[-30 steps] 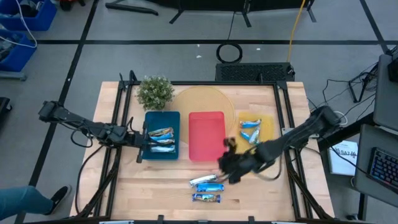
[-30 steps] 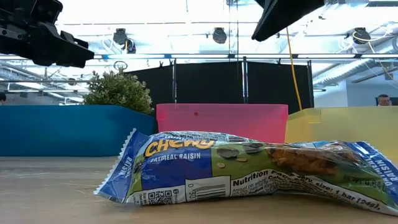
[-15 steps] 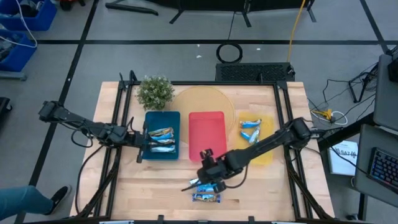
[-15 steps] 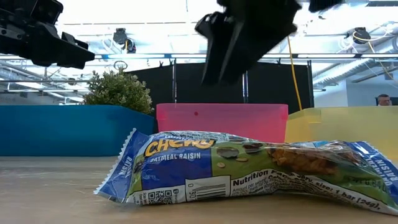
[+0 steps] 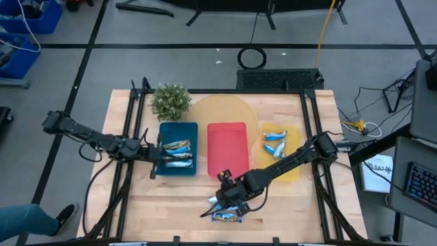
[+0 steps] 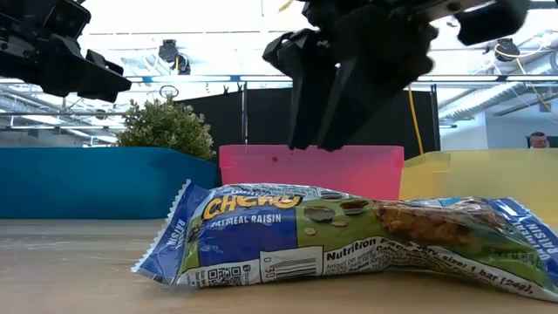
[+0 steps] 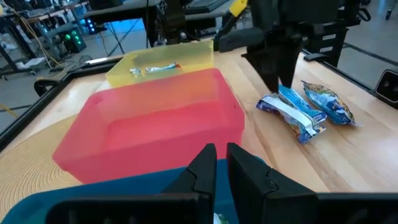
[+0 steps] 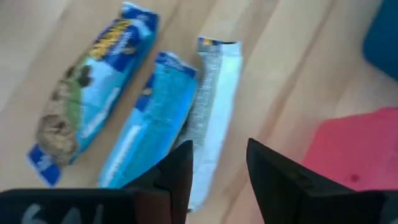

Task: Pick and place Granola Bars by type
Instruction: Put the blue granola bar into the red bin

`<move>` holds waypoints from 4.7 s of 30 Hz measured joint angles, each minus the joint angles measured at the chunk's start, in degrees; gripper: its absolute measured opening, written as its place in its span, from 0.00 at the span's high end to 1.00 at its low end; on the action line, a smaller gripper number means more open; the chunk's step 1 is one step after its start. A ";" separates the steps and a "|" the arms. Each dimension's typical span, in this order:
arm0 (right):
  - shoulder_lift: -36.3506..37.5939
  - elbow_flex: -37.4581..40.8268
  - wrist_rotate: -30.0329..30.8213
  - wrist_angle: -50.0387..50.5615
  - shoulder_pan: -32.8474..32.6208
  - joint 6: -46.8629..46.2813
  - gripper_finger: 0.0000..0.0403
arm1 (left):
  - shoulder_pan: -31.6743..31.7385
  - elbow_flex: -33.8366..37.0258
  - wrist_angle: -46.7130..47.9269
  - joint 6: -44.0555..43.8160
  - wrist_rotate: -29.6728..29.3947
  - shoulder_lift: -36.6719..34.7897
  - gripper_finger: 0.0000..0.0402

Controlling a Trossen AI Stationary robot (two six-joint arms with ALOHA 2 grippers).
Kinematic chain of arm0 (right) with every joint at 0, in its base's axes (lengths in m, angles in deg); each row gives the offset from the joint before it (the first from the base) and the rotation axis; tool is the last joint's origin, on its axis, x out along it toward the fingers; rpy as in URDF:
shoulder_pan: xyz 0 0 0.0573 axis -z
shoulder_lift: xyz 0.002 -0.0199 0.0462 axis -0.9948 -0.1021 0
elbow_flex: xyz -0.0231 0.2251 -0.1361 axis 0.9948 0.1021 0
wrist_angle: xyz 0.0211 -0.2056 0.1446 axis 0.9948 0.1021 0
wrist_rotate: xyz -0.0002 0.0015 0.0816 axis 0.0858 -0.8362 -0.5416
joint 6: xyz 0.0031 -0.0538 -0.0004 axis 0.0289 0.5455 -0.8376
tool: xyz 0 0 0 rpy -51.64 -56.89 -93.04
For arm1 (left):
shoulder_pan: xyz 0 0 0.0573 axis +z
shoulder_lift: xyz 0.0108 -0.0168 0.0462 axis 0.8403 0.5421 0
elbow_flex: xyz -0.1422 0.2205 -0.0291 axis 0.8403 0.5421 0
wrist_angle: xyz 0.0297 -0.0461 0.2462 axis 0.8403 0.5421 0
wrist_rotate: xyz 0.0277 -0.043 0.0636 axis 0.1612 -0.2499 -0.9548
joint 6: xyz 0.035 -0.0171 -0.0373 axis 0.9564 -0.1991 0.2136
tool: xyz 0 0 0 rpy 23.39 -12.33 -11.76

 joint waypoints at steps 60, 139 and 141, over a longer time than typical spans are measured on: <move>10.39 18.25 7.22 -6.08 20.70 -10.36 0.95 | 0.00 0.00 0.72 -2.37 -0.23 0.02 0.88; 78.21 85.91 15.28 -69.40 9.16 -3.21 1.00 | -13.05 -76.24 37.07 -8.34 -3.20 80.21 0.85; 78.20 85.91 15.28 -69.20 9.16 -3.17 1.00 | -12.69 -82.20 39.62 -6.73 -3.45 85.60 0.79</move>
